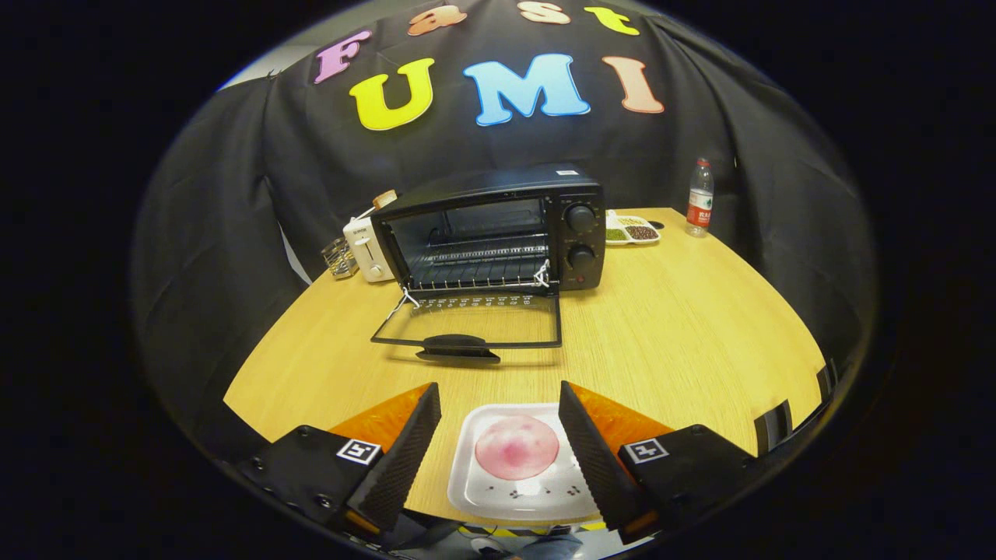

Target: Open the toaster oven, put the food inside, and close the toaster oven door.

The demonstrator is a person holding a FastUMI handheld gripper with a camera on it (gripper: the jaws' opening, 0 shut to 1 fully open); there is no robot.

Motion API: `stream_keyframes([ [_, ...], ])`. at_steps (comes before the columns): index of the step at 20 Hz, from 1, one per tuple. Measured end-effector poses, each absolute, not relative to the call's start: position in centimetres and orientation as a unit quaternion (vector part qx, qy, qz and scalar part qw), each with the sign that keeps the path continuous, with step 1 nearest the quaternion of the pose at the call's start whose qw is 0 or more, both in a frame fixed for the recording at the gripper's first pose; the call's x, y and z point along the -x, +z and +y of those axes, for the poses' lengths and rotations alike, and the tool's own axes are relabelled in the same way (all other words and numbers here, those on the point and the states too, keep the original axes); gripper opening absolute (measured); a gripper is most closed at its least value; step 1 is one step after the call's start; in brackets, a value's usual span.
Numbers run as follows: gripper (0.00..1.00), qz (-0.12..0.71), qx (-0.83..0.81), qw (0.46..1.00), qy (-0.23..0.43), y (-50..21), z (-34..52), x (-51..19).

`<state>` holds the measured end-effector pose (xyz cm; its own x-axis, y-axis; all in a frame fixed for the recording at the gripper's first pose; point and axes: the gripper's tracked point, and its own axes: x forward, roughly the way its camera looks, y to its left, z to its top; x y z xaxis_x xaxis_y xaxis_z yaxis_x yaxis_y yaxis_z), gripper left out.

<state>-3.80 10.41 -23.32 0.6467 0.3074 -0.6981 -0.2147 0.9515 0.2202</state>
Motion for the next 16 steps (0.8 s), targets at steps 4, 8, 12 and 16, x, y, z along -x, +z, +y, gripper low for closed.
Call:
stream_keyframes([
  [4,0.97,0.435,-0.078,0.884,0.155,-23.8,7.7,4.3],
  [8,0.98,0.483,-0.085,0.854,0.176,-25.3,5.4,4.8],
  [12,0.99,0.555,-0.092,0.799,0.212,-27.8,4.4,6.1],
  [16,0.95,0.607,-0.131,0.751,0.225,-29.9,4.4,6.6],
])
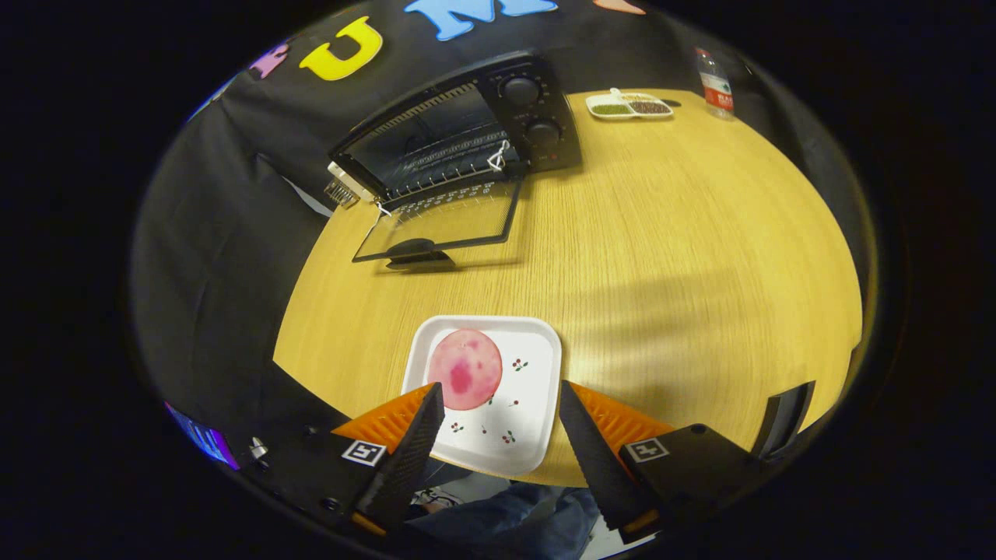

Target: Open the toaster oven, put the food inside, and close the toaster oven door.

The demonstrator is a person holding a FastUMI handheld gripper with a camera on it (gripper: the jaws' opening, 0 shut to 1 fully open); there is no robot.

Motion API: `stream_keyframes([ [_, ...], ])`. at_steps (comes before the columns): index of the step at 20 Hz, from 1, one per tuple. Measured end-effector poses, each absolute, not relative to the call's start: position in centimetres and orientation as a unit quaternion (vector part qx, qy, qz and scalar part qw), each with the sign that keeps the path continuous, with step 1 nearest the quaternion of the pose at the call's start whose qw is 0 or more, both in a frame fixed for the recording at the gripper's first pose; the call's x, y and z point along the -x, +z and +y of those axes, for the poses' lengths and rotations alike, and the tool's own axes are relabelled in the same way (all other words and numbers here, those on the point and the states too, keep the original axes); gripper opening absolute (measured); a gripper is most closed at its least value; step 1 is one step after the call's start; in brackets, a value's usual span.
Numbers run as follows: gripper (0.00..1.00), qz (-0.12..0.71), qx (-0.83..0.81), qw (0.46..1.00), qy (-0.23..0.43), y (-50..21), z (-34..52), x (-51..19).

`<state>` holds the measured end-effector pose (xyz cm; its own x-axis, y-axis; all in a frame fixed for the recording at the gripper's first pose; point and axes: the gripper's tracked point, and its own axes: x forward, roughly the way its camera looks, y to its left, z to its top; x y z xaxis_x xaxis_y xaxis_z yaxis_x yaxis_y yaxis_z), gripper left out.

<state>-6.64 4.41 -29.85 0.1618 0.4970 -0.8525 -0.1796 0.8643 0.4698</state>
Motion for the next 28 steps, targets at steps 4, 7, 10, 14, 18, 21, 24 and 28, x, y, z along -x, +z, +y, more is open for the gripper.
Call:
stream_keyframes([
  [4,0.88,0.642,-0.122,0.725,0.218,-31.9,3.5,7.0],
  [7,0.82,0.656,-0.120,0.711,0.222,-32.3,3.4,7.4],
  [10,0.70,0.666,-0.124,0.703,0.218,-32.8,3.4,6.9],
  [14,0.33,0.682,-0.115,0.690,0.216,-33.4,3.1,7.2],
  [18,0.04,0.687,-0.113,0.690,0.200,-33.7,2.2,6.9],
  [21,0.02,0.679,-0.122,0.696,0.199,-34.1,2.7,7.1],
  [24,0.01,0.676,-0.174,0.690,0.193,-33.1,3.4,7.7],
  [28,0.01,0.657,-0.240,0.692,0.180,-31.7,4.6,7.9],
])
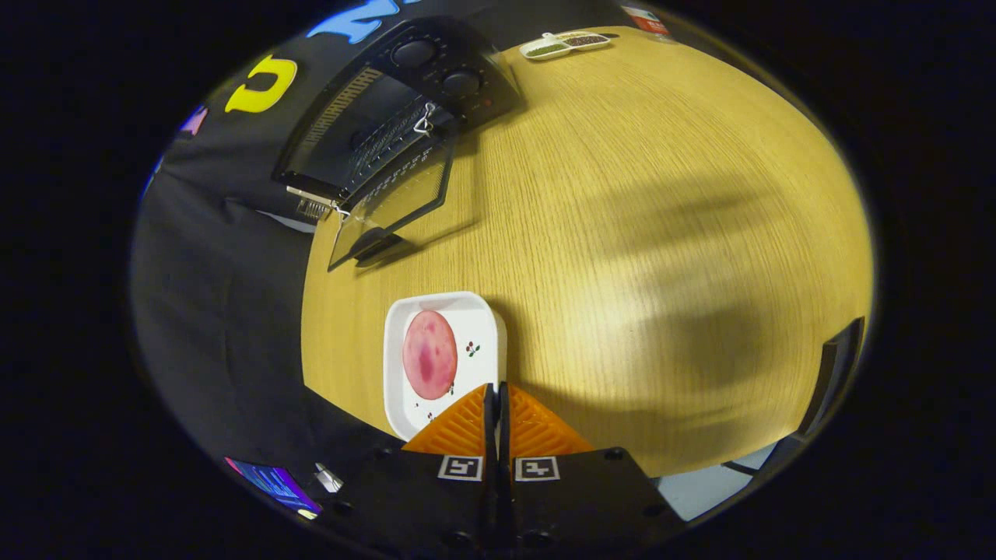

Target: Open the toaster oven, put the food inside, and close the toaster oven door.

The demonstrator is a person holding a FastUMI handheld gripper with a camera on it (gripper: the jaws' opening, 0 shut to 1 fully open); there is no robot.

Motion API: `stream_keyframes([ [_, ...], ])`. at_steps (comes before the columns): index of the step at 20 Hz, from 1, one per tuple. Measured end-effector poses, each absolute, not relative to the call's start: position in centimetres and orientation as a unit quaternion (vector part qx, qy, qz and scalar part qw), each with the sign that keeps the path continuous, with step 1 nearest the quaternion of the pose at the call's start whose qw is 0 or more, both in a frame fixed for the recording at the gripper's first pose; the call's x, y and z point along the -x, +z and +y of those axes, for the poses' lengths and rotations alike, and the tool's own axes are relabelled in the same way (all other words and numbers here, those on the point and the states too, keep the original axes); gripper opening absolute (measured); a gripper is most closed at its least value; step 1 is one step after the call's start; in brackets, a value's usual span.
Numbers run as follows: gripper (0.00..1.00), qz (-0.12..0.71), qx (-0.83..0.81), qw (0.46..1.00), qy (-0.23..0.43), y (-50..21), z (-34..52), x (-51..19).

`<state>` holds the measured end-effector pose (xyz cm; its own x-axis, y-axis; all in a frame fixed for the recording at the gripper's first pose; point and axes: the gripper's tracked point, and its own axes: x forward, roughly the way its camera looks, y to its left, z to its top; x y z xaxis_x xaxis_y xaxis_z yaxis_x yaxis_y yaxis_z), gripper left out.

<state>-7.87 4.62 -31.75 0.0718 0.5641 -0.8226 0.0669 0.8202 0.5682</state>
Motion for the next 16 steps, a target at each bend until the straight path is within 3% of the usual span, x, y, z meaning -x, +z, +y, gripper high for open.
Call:
stream_keyframes([
  [7,0.02,0.605,-0.348,0.702,0.141,-28.6,9.1,7.7],
  [16,0.01,0.508,-0.463,0.725,0.037,-25.6,14.8,3.4],
])
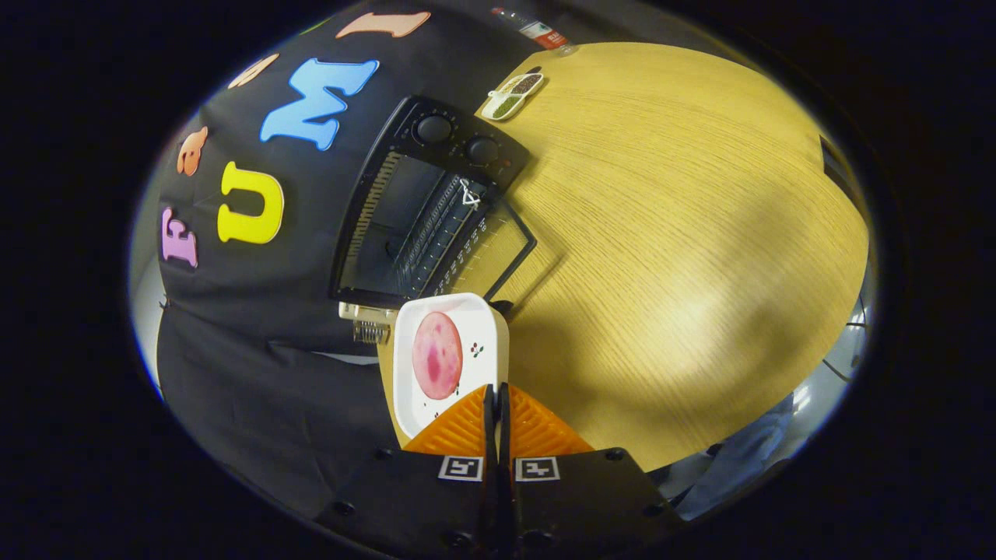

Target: Open the toaster oven, put the food inside, and close the toaster oven door.

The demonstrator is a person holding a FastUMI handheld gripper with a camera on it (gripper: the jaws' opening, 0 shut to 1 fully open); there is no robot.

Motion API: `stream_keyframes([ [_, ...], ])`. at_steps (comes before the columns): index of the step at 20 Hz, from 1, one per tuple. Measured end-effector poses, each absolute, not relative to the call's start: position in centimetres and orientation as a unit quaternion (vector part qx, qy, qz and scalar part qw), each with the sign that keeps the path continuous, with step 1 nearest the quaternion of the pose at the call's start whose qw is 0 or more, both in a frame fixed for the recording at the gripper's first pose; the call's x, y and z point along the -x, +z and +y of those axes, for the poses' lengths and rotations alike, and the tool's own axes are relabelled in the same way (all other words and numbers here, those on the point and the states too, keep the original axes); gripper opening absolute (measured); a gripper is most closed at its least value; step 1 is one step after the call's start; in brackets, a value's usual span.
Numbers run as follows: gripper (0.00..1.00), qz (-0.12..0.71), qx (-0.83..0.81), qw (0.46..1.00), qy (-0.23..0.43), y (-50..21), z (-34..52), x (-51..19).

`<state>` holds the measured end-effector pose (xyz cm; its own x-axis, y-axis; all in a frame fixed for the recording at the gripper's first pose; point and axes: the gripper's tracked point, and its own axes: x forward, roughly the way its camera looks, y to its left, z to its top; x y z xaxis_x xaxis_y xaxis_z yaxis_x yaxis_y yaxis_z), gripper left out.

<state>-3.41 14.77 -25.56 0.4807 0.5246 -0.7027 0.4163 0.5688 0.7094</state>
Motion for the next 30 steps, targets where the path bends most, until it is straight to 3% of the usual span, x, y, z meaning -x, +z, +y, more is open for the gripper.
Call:
stream_keyframes([
  [30,0.02,0.322,-0.641,0.673,-0.180,-29.9,23.2,-17.9],
])
